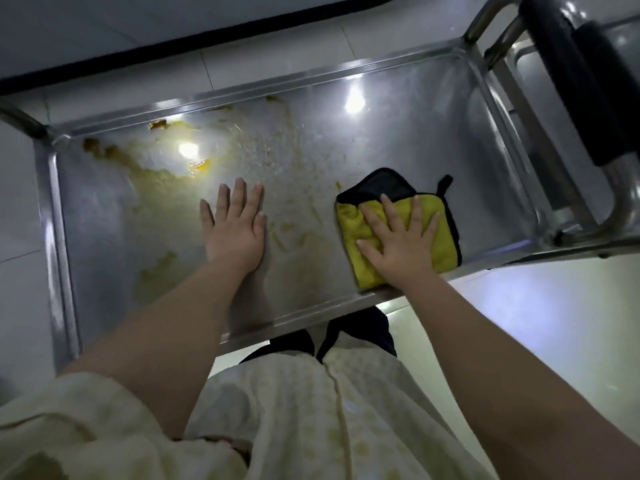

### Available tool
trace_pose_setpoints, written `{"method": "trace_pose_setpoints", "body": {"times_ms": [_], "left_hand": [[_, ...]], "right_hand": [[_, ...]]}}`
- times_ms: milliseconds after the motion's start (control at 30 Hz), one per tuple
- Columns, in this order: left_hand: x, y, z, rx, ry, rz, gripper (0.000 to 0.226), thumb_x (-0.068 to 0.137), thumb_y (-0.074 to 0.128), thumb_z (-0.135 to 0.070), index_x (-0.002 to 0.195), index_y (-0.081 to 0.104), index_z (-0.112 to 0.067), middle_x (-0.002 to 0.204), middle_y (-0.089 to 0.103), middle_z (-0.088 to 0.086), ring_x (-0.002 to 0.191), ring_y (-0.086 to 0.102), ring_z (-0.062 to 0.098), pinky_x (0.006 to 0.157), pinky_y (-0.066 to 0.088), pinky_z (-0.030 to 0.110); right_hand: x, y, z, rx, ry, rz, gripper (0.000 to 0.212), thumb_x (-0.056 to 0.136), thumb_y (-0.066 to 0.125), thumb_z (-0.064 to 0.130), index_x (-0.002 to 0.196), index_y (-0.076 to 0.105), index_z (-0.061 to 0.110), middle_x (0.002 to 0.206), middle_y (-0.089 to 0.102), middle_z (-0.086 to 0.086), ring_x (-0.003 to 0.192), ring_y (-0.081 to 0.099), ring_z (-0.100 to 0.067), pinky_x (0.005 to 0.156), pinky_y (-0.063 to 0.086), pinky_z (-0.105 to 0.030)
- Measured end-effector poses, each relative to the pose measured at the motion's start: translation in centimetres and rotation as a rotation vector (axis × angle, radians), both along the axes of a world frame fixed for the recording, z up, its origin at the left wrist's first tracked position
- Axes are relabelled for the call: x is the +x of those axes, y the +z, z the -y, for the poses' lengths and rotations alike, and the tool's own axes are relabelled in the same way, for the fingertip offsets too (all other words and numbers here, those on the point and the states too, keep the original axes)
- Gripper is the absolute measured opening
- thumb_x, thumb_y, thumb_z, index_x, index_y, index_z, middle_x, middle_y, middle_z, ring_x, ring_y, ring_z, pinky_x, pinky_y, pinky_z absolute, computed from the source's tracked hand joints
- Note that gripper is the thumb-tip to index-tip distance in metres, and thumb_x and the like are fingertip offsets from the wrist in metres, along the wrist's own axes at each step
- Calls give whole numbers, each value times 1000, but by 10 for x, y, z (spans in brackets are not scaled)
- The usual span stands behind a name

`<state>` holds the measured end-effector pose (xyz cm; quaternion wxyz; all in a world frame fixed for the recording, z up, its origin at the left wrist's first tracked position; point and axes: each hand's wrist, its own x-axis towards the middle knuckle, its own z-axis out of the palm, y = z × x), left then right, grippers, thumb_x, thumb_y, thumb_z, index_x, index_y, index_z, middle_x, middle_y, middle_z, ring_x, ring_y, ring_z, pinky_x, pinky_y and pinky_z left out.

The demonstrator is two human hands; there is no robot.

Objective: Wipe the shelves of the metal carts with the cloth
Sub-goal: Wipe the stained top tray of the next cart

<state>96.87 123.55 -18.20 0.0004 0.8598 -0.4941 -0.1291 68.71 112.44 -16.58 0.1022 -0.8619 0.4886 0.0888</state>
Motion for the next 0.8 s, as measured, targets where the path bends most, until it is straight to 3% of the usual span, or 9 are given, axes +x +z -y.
{"method": "trace_pose_setpoints", "body": {"times_ms": [167,333,433,567,667,800], "left_hand": [[0,-1,-4,-2,-5,-14,55,98,4,-47,152,-4,-42,163,-7,-8,149,-12,18,117,-12,51],[-4,-2,-17,-35,-1,-5,54,100,6,-46,153,-3,-41,163,-6,-7,149,-10,18,116,-14,48],[-4,-4,-18,-44,4,-14,54,100,6,-46,152,-6,-41,163,-6,-7,149,-10,18,117,-11,50],[-2,-4,-13,-55,5,-29,55,99,7,-45,152,-5,-40,163,-4,-7,149,-7,19,118,-7,52],[0,-3,-5,-44,8,-29,55,98,6,-46,151,-9,-41,163,-5,-8,150,-6,19,118,-5,53],[1,-1,2,-54,19,-49,55,99,9,-46,152,-5,-41,163,-5,-9,149,-7,18,118,-8,51]], "right_hand": [[23,-1,-73,15,122,-37,67,88,9,77,149,-2,53,163,-7,8,144,-20,-44,107,-11,-72],[24,-2,-95,25,197,-35,63,93,11,72,151,3,50,164,2,5,145,-10,-48,107,-4,-75],[45,1,-69,15,174,-13,61,93,17,70,150,11,51,164,8,4,145,-4,-50,106,-2,-76],[117,-3,20,66,26,15,60,89,8,73,145,-7,58,163,-8,10,143,-19,-45,104,-15,-73],[171,-3,82,132,-78,11,62,87,7,75,145,-6,58,163,-10,10,142,-21,-46,102,-18,-73],[185,0,90,93,-47,-32,68,85,5,77,148,-3,52,163,-7,8,143,-20,-46,102,-17,-73]]}}
